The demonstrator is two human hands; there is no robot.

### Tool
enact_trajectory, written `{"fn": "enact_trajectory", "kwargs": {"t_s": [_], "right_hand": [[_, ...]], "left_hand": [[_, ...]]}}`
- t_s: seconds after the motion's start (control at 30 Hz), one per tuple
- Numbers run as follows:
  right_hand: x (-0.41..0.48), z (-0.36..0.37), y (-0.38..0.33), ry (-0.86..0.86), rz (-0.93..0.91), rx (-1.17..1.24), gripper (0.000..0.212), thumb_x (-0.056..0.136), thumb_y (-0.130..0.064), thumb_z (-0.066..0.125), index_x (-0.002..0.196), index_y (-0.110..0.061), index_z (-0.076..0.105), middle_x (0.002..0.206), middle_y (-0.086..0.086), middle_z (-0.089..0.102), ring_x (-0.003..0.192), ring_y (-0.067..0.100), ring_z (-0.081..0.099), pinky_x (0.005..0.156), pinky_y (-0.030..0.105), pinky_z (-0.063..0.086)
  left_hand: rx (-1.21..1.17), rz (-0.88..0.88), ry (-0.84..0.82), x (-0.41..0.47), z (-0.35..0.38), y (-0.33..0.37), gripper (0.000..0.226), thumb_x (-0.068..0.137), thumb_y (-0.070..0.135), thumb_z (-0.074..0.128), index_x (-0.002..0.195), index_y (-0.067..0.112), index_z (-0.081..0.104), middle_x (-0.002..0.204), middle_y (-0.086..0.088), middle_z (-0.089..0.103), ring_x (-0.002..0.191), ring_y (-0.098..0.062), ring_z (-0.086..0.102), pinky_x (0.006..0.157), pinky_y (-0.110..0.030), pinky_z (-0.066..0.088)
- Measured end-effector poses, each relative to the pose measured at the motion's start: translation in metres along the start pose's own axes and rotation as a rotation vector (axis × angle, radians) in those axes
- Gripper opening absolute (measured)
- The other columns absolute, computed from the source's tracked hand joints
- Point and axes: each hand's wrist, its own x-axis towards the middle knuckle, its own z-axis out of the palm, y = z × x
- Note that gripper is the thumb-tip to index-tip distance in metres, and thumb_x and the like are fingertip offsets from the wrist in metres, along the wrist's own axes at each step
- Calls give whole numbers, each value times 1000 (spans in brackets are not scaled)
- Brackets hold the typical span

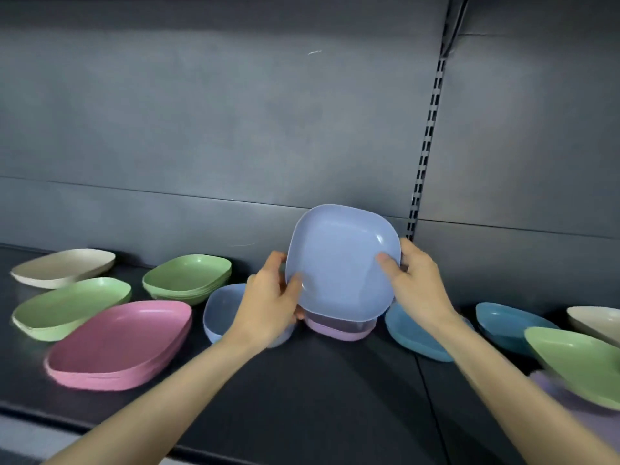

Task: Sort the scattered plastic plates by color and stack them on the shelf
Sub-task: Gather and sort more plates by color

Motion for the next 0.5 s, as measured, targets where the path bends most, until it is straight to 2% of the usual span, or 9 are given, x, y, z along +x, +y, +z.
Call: {"fn": "enact_trajectory", "kwargs": {"t_s": [0.03, 0.1, 0.13, 0.2, 0.3, 0.37, 0.5], "right_hand": [[0, 11, -4, 4, -14, -22, 13, 92, -18, 52, 95, -6, 56, 85, 14, 63, 75, 30, 56, 65, 41, 49], [-1, 32, -11, 14, -38, -63, 11, 90, -18, 56, 96, -8, 57, 84, 6, 64, 76, 27, 56, 67, 38, 49], [-1, 44, -14, 21, -51, -86, 11, 89, -17, 58, 96, -9, 57, 84, -2, 63, 76, 23, 56, 65, 30, 47], [-1, 66, -20, 42, -61, -132, 13, 86, -16, 63, 93, -11, 53, 79, -13, 57, 72, 15, 53, 59, 19, 37], [-4, 97, -29, 41, -23, -179, 20, 83, -13, 65, 95, -15, 49, 66, -4, 56, 69, 13, 54, 62, 26, 40], [-5, 115, -31, 24, 3, -234, 20, 82, -12, 66, 93, -18, 50, 63, -3, 57, 71, 19, 55, 67, 32, 43], [-5, 134, -28, 22, 93, -303, 17, 80, -13, 66, 94, -19, 56, 70, 3, 65, 76, 23, 58, 71, 33, 46]], "left_hand": [[87, 19, 19, 1, -12, -6, 16, 90, 12, 53, 81, 22, 46, 51, 2, 57, 46, -15, 54, 55, -27, 46], [217, 41, 42, 3, -35, -17, 14, 86, 10, 57, 78, 16, 48, 59, 5, 53, 54, -15, 49, 53, -16, 38], [249, 47, 41, 4, -46, -23, 11, 84, 9, 60, 83, 14, 50, 63, 8, 53, 58, -15, 49, 52, -15, 36], [297, 48, 12, 7, -67, -34, 26, 80, 9, 63, 102, 14, 50, 67, 11, 53, 64, -14, 53, 55, -22, 35], [447, 54, -88, 11, -93, -55, 46, 78, 15, 63, 117, 19, 39, 69, 10, 54, 76, -25, 59, 62, -32, 37], [547, 50, -132, 17, -106, -69, 48, 77, 23, 63, 118, 19, 38, 74, 6, 59, 85, -29, 60, 63, -34, 37], [693, 50, -229, 29, -116, -87, 43, 78, 33, 61, 115, 16, 46, 85, 1, 66, 91, -29, 61, 69, -34, 42]]}}
